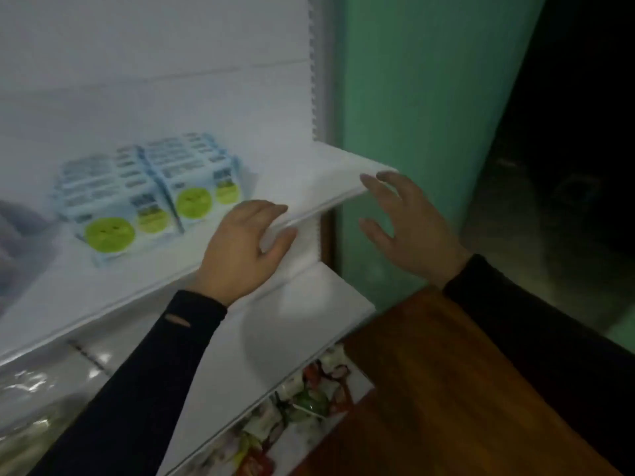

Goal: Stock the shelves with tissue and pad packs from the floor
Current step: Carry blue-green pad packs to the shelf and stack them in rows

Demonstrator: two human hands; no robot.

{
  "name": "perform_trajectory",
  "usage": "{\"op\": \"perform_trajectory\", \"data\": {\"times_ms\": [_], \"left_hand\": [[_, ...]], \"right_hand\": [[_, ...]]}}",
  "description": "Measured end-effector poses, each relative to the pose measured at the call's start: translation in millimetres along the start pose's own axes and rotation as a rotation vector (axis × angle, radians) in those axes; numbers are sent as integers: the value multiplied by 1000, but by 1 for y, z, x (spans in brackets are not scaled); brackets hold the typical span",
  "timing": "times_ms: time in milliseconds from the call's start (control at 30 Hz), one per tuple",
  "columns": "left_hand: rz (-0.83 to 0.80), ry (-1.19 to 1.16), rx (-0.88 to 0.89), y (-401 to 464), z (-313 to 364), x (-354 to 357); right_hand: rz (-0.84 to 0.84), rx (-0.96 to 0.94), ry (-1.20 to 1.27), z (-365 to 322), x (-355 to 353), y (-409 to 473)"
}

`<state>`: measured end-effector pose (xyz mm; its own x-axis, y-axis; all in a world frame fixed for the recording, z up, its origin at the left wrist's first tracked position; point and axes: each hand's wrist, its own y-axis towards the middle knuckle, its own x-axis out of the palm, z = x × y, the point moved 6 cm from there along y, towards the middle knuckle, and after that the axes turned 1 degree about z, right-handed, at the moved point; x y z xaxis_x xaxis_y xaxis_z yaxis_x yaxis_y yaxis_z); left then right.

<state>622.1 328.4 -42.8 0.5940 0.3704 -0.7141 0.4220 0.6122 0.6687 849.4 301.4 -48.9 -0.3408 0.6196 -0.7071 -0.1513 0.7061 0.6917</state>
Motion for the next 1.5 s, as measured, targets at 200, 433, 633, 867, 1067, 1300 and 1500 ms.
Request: {"op": "perform_trajectory", "data": {"times_ms": [200, 433, 633, 867, 1067, 1300, 1500], "left_hand": [[-292, -190, 125, -18, 96, 129], [-555, -314, 292, -59, 251, 239], [-751, -297, 415, -98, 394, 325], [-1005, -273, 582, -170, 516, 446], [-1225, -250, 703, -257, 562, 589], [-1480, -256, 881, -434, 571, 810], [-1538, -181, 987, -595, 547, 957]], "right_hand": [[-146, 299, -328, 77, -99, -164], [-131, 612, -446, 139, -201, -339], [-172, 814, -401, 207, -248, -490], [-329, 1054, -294, 283, -236, -655], [-362, 1327, -228, 320, -172, -786], [-481, 1699, -147, 347, -15, -988], [-518, 1859, -29, 362, 143, -1152]]}}
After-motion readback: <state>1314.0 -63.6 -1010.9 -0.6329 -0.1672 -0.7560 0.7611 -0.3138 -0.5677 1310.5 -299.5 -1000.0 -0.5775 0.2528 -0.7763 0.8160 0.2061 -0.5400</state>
